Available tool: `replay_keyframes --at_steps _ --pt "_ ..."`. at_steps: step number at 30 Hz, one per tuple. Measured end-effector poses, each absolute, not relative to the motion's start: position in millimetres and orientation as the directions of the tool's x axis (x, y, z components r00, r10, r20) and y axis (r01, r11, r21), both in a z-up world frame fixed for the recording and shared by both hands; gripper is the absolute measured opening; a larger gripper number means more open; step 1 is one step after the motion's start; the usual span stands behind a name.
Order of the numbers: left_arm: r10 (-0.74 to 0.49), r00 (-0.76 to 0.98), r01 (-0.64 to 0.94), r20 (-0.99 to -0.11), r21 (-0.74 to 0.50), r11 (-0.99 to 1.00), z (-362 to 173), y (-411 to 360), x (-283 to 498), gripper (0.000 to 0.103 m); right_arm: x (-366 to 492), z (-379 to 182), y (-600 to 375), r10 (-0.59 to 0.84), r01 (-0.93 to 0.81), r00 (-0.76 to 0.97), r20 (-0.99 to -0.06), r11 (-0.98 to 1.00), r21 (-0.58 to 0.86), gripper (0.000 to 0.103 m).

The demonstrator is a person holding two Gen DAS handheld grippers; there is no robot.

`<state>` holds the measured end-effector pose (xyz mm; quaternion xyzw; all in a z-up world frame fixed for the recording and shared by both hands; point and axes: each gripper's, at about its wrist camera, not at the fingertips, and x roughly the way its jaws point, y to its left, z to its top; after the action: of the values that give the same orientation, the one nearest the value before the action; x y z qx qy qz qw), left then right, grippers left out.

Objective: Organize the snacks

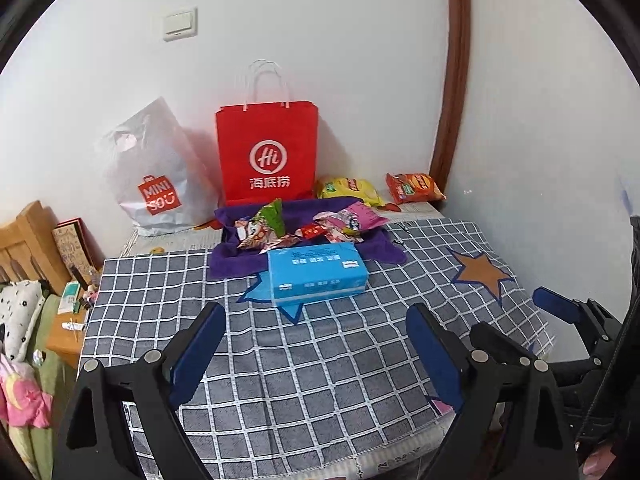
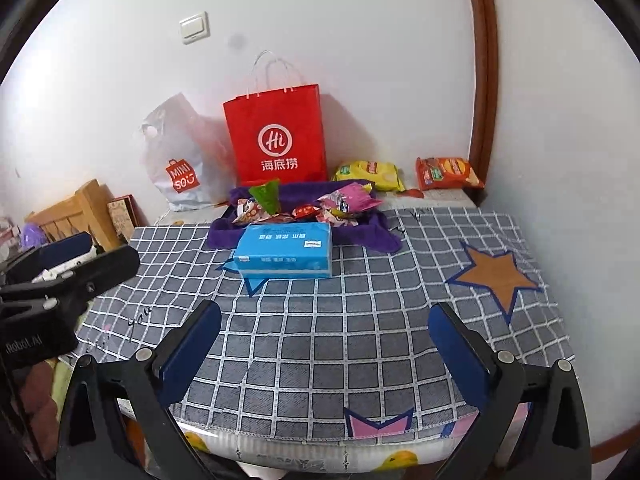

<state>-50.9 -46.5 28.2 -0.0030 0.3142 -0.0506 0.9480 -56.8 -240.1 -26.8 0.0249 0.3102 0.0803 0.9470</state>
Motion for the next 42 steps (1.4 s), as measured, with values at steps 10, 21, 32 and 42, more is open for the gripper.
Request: replay_keyframes --at_steps 10,21,32,42 --pt "-0.033 0.811 0.010 -0.585 -0.043 0.999 24 -18 -52 0.091 -62 -20 -239 0.129 -0.115 0.812 -0.570 0.992 0.061 0.102" --pt "-0.030 0.805 0.003 -0.593 -0.046 0.999 13 -13 -50 0.091 -65 -20 -245 0.117 -0.095 0.820 -0.560 0.993 0.068 0.102" --pt "-0.032 0.799 -0.001 -0.600 -0.055 0.999 10 -11 -50 0.091 -67 -20 -241 0.122 -0.103 0.822 -0.556 0.993 0.064 0.102" --pt "-0.035 0.801 -0.001 -0.598 -0.060 0.998 10 -10 -52 0.091 -67 -20 -238 0.125 -0.110 0.822 -0.555 0.992 0.060 0.102"
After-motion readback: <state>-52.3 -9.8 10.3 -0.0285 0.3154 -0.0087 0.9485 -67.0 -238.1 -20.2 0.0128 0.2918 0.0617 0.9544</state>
